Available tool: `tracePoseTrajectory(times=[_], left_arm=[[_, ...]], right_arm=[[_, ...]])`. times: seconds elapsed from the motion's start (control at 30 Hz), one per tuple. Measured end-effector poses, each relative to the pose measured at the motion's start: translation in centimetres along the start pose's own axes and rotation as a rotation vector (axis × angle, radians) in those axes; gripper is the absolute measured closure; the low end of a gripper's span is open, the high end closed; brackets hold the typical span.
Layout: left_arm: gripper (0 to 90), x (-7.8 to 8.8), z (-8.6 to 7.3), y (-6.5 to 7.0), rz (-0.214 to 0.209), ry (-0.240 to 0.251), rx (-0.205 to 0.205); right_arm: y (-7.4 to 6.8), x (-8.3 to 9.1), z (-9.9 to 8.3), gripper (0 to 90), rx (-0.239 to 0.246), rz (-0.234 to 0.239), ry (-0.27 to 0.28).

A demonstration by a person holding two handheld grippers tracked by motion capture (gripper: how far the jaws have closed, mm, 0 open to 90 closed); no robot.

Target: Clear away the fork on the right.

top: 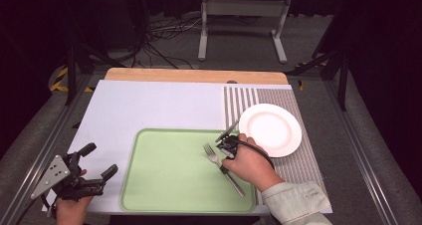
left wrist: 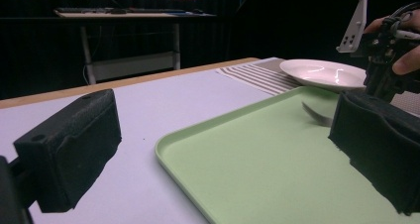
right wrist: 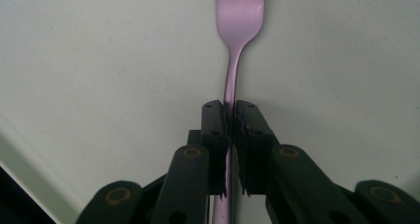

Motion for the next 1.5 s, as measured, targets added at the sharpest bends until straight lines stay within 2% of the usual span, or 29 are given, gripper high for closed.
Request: tracePoseTrajectory(times=[0.23,0.3,0.33,0.4,0.43,0.47,0.5,0.6,0.67,0.7,0.73,0.77,0.8,0.87,0.9,0.93,0.97,1.1,1.13,1.23,1.33,1.4,1.5], left_arm=[[0.3,0.0,0.0,0.0,-0.001,0.001,-0.002],[0.3,0.0,0.0,0.0,0.0,0.001,-0.001],[0.3,0.0,0.0,0.0,0.001,0.001,0.0],[0.3,0.0,0.0,0.0,0.002,0.003,-0.001],[0.3,0.0,0.0,0.0,0.003,0.004,0.0],[0.3,0.1,0.0,0.0,0.002,0.002,-0.001],[0.3,0.1,0.0,0.0,0.003,0.005,0.0],[0.3,0.1,0.0,0.0,0.003,0.004,0.0],[0.3,0.1,0.0,0.0,0.002,0.002,-0.002],[0.3,0.1,0.0,0.0,0.004,0.005,-0.001],[0.3,0.1,0.0,0.0,0.004,0.005,-0.001],[0.3,0.1,0.1,0.0,0.008,0.01,0.002],[0.3,0.1,0.1,0.0,0.008,0.01,-0.001],[0.3,0.1,0.1,-0.1,0.009,0.01,-0.002],[0.3,0.1,0.1,-0.1,0.009,0.009,-0.002],[0.3,0.1,0.1,-0.1,0.008,0.01,-0.002],[0.3,0.1,0.1,0.0,0.007,0.01,-0.001],[0.3,0.1,0.1,0.0,0.007,0.01,-0.003],[0.3,0.1,0.1,0.0,0.007,0.01,-0.003],[0.3,0.1,0.1,0.0,0.008,0.01,-0.003],[0.3,0.1,0.1,0.0,0.008,0.01,-0.005],[0.3,0.1,0.1,0.0,0.007,0.009,-0.006],[0.3,0.1,0.1,0.0,0.008,0.011,-0.005]], right_arm=[[-0.4,0.5,0.0,77.2,0.025,0.003,0.026],[-0.5,0.6,0.1,69.1,0.048,-0.002,0.051],[-0.5,0.7,0.1,61.0,0.076,-0.005,0.075],[-0.5,0.6,0.2,37.7,0.129,0.004,0.134],[-0.6,0.6,0.2,32.4,0.143,0.021,0.168],[-0.6,0.6,0.3,28.5,0.158,0.031,0.197],[-0.7,0.6,0.3,27.0,0.177,0.031,0.203],[-0.9,0.8,0.4,19.8,0.291,0.006,0.23],[-1.1,0.8,0.5,18.8,0.337,0.005,0.25],[-1.2,0.7,0.6,18.6,0.381,0.017,0.256],[-1.3,0.6,0.7,18.2,0.412,0.05,0.277],[-1.4,0.5,0.7,18.5,0.42,0.085,0.297],[-1.5,0.4,0.8,19.9,0.447,0.104,0.31],[-1.5,0.2,0.8,22.6,0.464,0.11,0.321],[-1.4,0.1,0.9,25.7,0.502,0.104,0.325],[-1.3,-0.1,1.0,30.2,0.553,0.088,0.323],[-1.2,-0.2,1.1,35.6,0.579,0.081,0.32],[-1.0,-0.5,1.2,60.2,0.637,0.064,0.309],[-1.0,-0.5,1.2,60.2,0.637,0.064,0.309],[-0.8,-0.8,1.5,73.3,0.657,0.046,0.316],[-0.4,-1.2,1.7,84.5,0.653,0.047,0.307],[-0.1,-1.5,1.9,89.1,0.645,0.046,0.3],[0.1,-1.8,1.9,90.0,0.644,0.044,0.288]])
Point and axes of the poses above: each handheld gripper's, and its own axes: x roughly backward along the jaws, z roughly out of its top, y roughly to its right, the point moved 1 cm from there along -x, roughly forward along the jaws, and after that the axes turned 13 degrees about z, right-handed, at the moved point
